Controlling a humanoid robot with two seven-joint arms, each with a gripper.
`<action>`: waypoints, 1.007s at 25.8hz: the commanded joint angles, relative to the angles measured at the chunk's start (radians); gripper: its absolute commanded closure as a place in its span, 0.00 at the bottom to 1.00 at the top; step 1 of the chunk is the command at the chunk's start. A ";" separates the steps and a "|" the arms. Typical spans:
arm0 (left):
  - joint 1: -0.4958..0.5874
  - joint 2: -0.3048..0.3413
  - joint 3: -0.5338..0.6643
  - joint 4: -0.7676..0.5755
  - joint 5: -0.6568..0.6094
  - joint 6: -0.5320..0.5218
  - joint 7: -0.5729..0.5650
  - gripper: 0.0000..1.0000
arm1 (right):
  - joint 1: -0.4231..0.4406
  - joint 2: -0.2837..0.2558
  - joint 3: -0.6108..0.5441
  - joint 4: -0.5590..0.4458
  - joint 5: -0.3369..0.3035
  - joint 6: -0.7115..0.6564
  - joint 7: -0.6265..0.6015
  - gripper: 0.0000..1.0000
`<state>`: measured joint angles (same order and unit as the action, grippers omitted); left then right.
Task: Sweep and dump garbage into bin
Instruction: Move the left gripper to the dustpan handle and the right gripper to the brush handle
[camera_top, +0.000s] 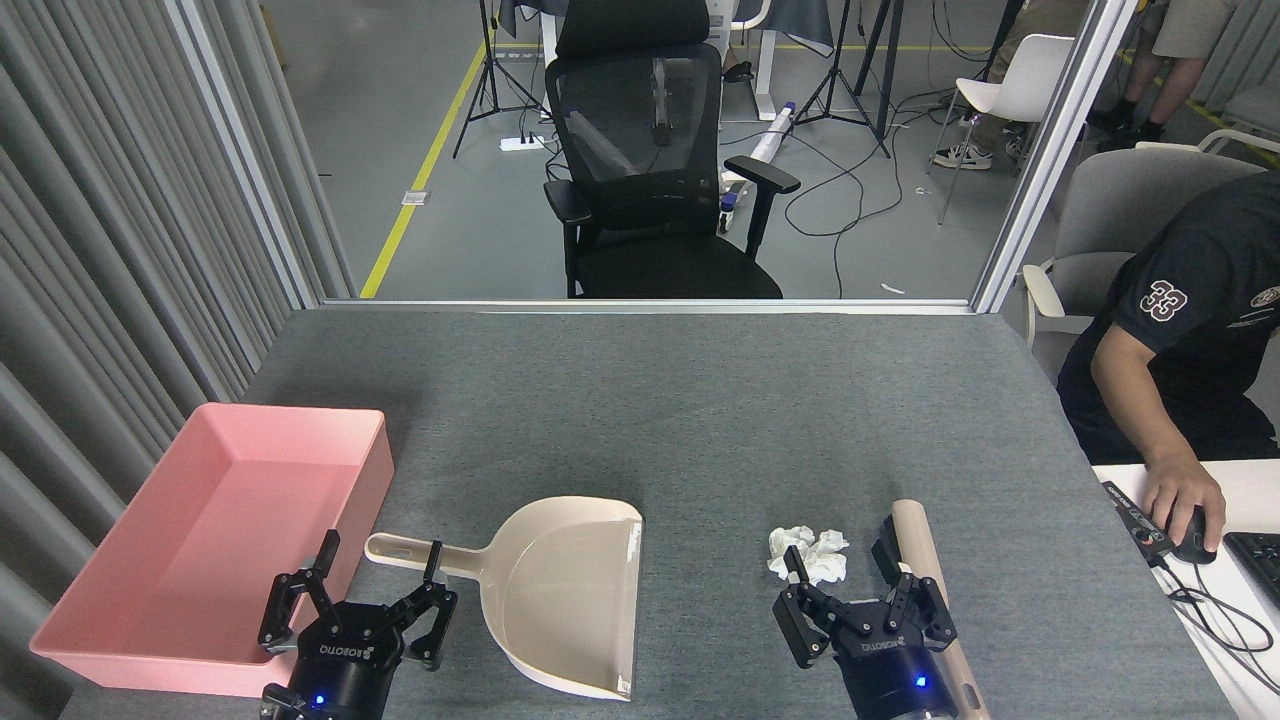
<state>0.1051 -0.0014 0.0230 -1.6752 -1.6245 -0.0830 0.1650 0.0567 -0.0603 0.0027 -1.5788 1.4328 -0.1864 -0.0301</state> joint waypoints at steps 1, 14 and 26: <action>-0.002 0.000 0.000 0.002 -0.003 0.003 0.004 0.00 | 0.002 0.000 0.002 -0.001 0.000 0.001 -0.001 0.01; 0.004 0.011 0.014 0.065 -0.002 0.008 0.021 0.00 | 0.009 -0.018 -0.001 -0.026 0.002 0.001 0.002 0.01; -0.010 -0.032 0.012 -0.054 0.752 -0.021 -0.298 0.00 | 0.147 -0.108 -0.062 -0.136 0.002 -0.001 0.004 0.01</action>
<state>0.0963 -0.0249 0.0377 -1.6988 -1.1064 -0.1056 0.0145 0.1676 -0.1410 -0.0327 -1.7075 1.4353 -0.1852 -0.0251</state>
